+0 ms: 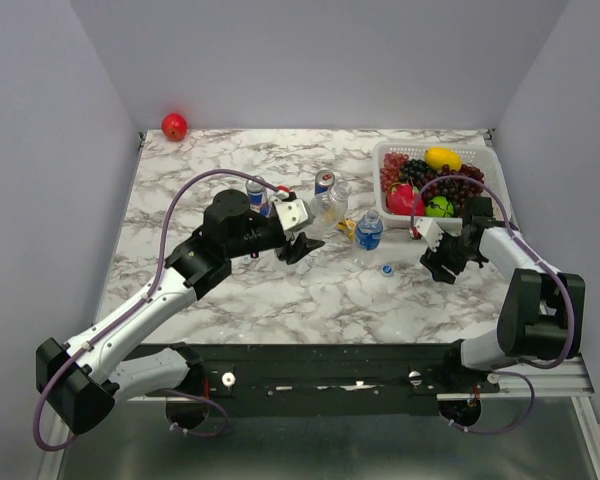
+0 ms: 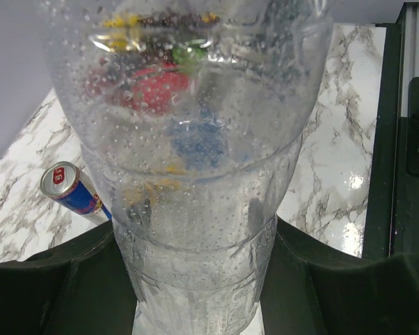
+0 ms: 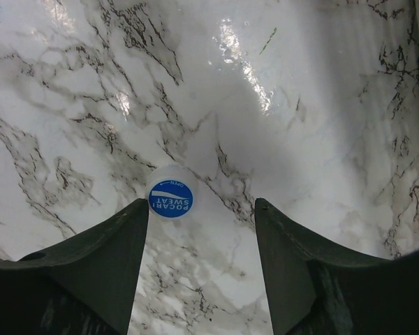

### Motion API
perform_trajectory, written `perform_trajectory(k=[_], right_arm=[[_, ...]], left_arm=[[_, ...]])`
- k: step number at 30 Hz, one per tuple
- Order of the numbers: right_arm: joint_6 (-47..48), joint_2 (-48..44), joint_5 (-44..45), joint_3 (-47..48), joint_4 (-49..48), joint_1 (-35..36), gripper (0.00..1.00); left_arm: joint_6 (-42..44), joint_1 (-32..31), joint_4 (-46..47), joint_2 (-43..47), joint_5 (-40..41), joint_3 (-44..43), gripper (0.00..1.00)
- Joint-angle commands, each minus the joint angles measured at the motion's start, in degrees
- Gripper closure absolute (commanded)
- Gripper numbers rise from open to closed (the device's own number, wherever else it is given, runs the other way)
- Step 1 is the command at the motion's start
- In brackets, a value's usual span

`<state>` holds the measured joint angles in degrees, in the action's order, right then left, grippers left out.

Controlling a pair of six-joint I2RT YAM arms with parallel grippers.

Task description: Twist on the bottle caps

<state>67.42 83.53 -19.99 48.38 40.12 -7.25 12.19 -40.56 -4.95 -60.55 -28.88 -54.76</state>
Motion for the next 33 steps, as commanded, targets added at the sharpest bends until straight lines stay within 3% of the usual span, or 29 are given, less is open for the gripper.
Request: perform_trajectory(k=[1,13,19,20,22,27,33], right_arm=[[1.84,0.32,-0.40,-1.36,-1.36,-0.14,0.30],[2.81,-0.03,-0.84,-3.82,-2.32,-0.05,0.32],[2.28,-1.52,-2.16,-4.26,-3.29,-0.05,0.44],[2.37,-2.22,-2.25,-4.35,-3.21,-0.05,0.51],[2.54,-3.45,-2.42,-4.35,-2.51,-0.05,0.56],[2.02,-16.24,-9.69,1.09,11.80,0.04,0.67],[-2.72,-27.88,-21.03,14.26,32.20,4.95,0.69]], left_arm=[[-0.50,0.48,0.29,-0.18,1.11,-1.66,1.00],[-1.20,0.74,1.35,-0.53,1.37,-0.43,1.00],[-1.11,0.74,1.26,-0.35,1.29,-0.17,1.00],[-1.02,0.74,1.26,-0.35,1.11,0.00,1.00],[0.02,0.83,1.17,-0.09,-0.38,0.44,1.00],[0.73,0.48,2.66,1.31,-4.86,5.26,1.00],[0.04,-3.12,10.98,4.65,-6.19,16.33,1.00]])
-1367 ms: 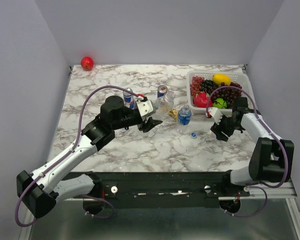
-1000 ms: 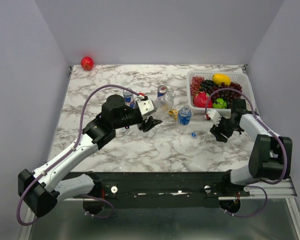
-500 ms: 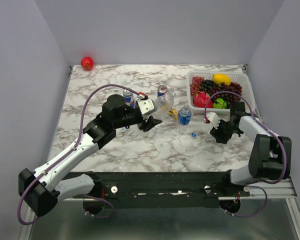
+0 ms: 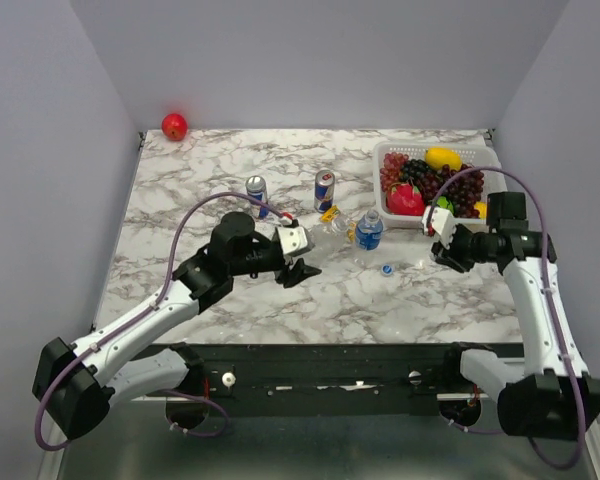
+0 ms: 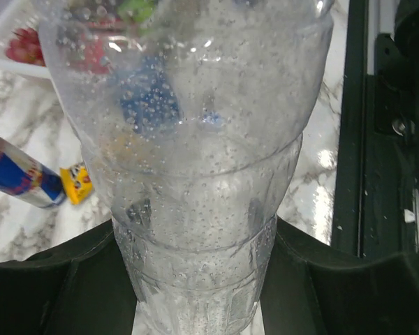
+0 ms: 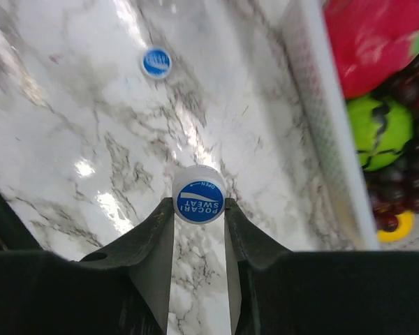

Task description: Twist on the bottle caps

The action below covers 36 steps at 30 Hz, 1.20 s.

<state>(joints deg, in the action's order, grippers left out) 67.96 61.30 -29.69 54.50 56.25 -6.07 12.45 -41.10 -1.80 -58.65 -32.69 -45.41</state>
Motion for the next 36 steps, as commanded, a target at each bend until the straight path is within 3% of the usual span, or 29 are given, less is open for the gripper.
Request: perform_trajectory(k=[1,7,13,23,36], right_arm=[[-7.11,-7.06,-12.14,13.21,17.13,5.26,0.69],[-23.89,-4.09,-16.45,31.52,18.11,20.38,0.69],[-27.89,4.08,-14.17,46.12,18.02,34.00,0.70],[-22.79,10.94,-8.19,50.44,18.81,47.89,0.70],[-20.68,13.67,-2.75,51.59,17.75,54.93,0.69]], left_arm=[[-0.93,-2.84,9.43,3.02,-2.03,8.22,1.00],[-0.32,-5.82,17.71,3.46,-2.03,14.20,1.00],[-0.06,-7.32,20.17,4.25,-1.24,16.75,1.00],[2.93,-7.41,18.86,5.74,-0.62,17.11,1.00],[4.42,-7.41,16.48,6.09,0.08,16.23,1.00]])
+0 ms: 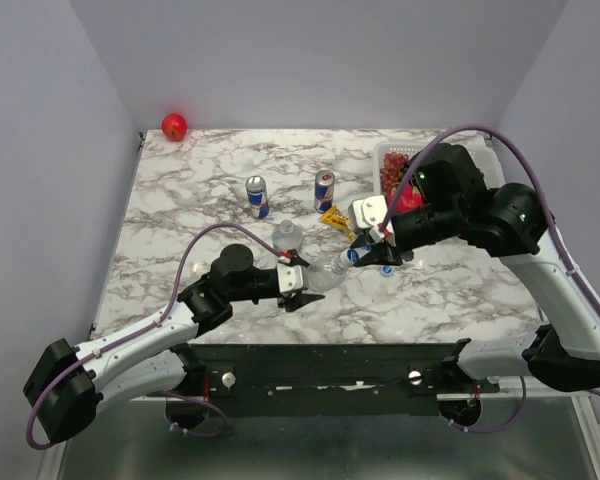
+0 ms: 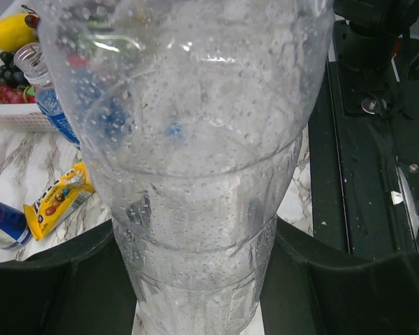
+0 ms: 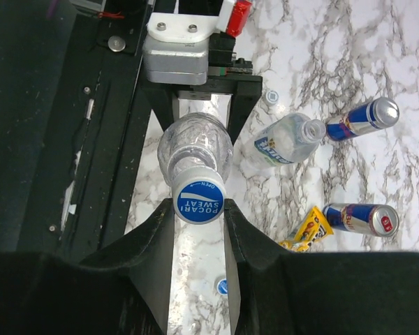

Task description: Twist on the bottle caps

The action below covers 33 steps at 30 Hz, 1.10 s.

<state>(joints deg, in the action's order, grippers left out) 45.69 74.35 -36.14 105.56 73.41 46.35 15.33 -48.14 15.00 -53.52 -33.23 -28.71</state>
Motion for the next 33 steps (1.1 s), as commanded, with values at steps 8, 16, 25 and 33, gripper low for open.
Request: perform_trajectory(k=[8,16,25,33], right_arm=[[3.87,0.80,9.42,-0.79,0.51,6.38,0.69],[5.28,0.98,11.88,-1.85,0.86,7.18,0.69],[5.99,1.50,12.58,-1.24,1.56,8.05,0.69],[5.99,1.50,11.44,-0.53,2.79,9.55,0.69]], left_arm=[[2.77,-0.29,-2.00,1.22,0.63,-1.17,1.00],[4.35,-0.29,-2.00,1.92,0.89,-0.91,1.00],[5.85,-0.29,-3.93,1.66,1.07,-1.96,1.00],[1.11,0.06,-3.32,1.31,2.03,-1.79,1.00]])
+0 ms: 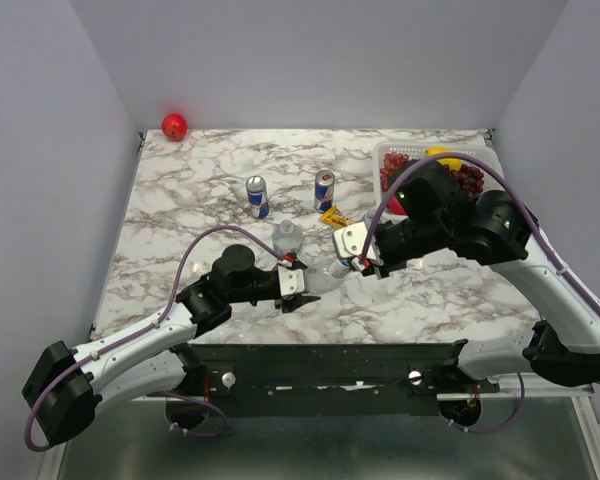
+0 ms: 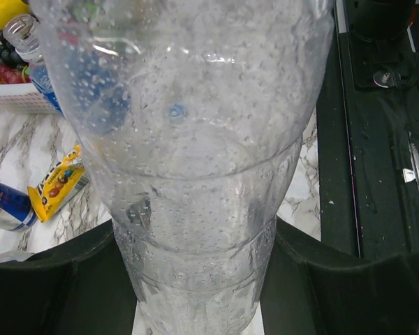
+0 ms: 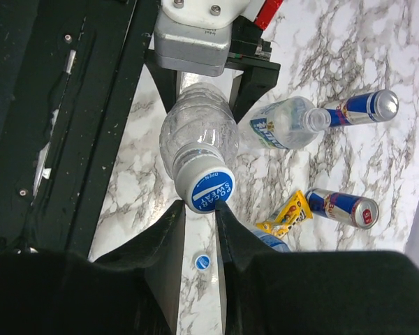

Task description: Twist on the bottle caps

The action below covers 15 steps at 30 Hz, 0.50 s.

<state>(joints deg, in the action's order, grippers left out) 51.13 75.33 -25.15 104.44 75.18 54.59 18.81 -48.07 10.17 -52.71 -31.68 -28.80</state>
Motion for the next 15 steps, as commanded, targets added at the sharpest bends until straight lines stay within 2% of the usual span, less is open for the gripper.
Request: perform_trajectory(k=[1,15], right_arm=[[0.46,0.52,0.45,0.67,1.11,1.40,0.69],[-1.65,1.75,3.79,2.52,0.58,2.98,0.73]], left_arm=[[-2.72,0.00,1.69,0.59,0.48,-1.70,1.00],[-6.41,0.44,1.78,-0.03,0.13,-2.05,1.00]])
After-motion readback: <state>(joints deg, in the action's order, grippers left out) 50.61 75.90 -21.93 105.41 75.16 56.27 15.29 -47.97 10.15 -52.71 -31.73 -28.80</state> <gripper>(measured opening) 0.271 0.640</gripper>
